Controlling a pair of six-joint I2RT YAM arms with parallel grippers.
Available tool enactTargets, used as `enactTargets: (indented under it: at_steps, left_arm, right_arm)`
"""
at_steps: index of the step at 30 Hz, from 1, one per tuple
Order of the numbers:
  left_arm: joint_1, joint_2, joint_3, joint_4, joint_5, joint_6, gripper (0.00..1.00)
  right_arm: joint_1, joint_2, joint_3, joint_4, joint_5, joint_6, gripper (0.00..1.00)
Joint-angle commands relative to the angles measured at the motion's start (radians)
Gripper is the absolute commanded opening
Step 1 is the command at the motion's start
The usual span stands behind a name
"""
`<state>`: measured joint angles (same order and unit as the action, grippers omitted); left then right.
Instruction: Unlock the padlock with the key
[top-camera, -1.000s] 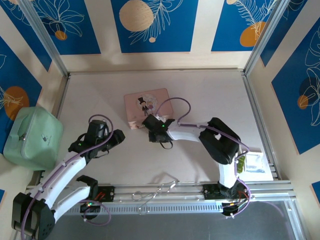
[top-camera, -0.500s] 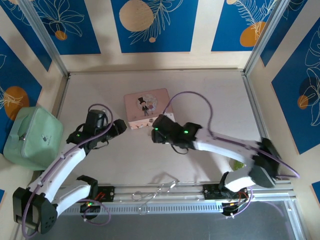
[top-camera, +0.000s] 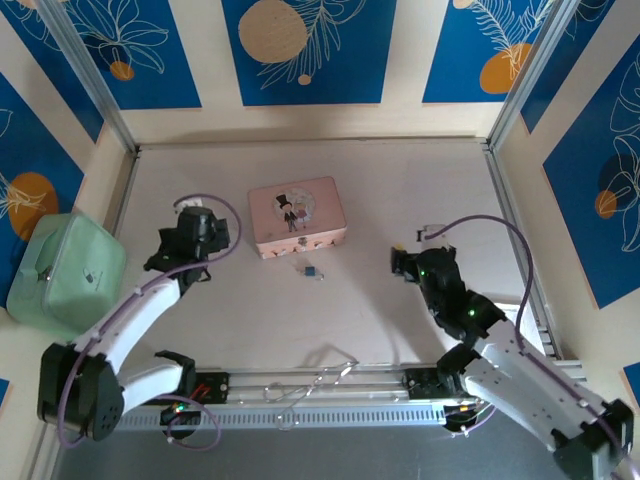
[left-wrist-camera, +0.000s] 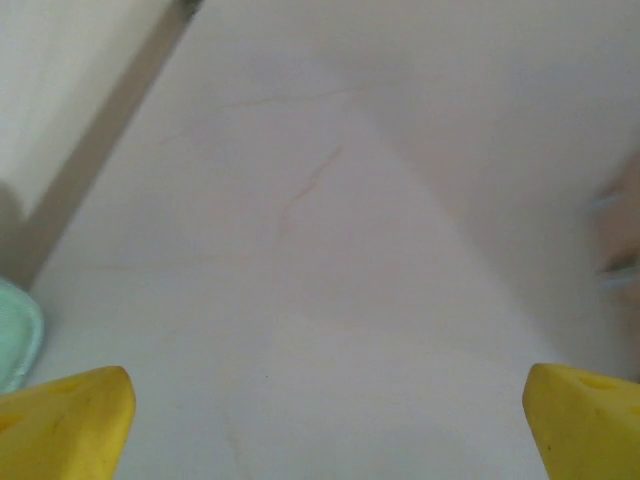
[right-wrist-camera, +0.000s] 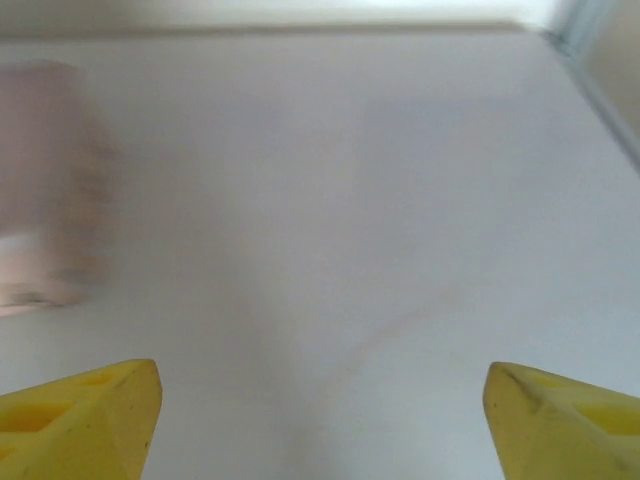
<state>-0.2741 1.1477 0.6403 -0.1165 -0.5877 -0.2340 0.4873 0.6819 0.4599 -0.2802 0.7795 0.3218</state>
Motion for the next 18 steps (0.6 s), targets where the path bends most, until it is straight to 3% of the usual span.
enactTargets:
  at_steps: [1,2,3,7,12,13,15,18]
  left_arm:
    - [0.07,0.066,-0.133,0.344,-0.185,0.165,0.99]
    - [0.087,0.093,-0.162,0.402,-0.188,0.167,0.99]
    - [0.105,0.118,-0.179,0.452,-0.171,0.162,0.99]
    - [0.159,0.202,-0.187,0.581,-0.027,0.156,0.99]
    - [0.187,0.284,-0.286,0.947,0.085,0.13,0.99]
    - [0.186,0.316,-0.289,1.011,0.086,0.154,0.99]
    - [0.188,0.301,-0.269,0.938,0.157,0.154,0.99]
    - [0.188,0.339,-0.259,0.976,0.286,0.21,1.0]
  right_arm:
    - [-0.15,0.02,-0.069,0.151,-0.023,0.008,0.84]
    - [-0.184,0.032,-0.105,0.209,-0.026,-0.032,0.88]
    - [-0.208,0.052,-0.141,0.278,-0.004,-0.048,1.0]
    - [-0.31,0.183,-0.196,0.464,-0.023,-0.061,0.99]
    - [-0.394,0.438,-0.1,0.611,-0.169,-0.14,0.99]
    - [-0.409,0.495,-0.079,0.659,-0.213,-0.16,0.99]
    - [-0.462,0.58,-0.043,0.739,-0.372,-0.182,0.99]
    - [-0.542,0.694,-0.014,0.888,-0.589,-0.116,0.99]
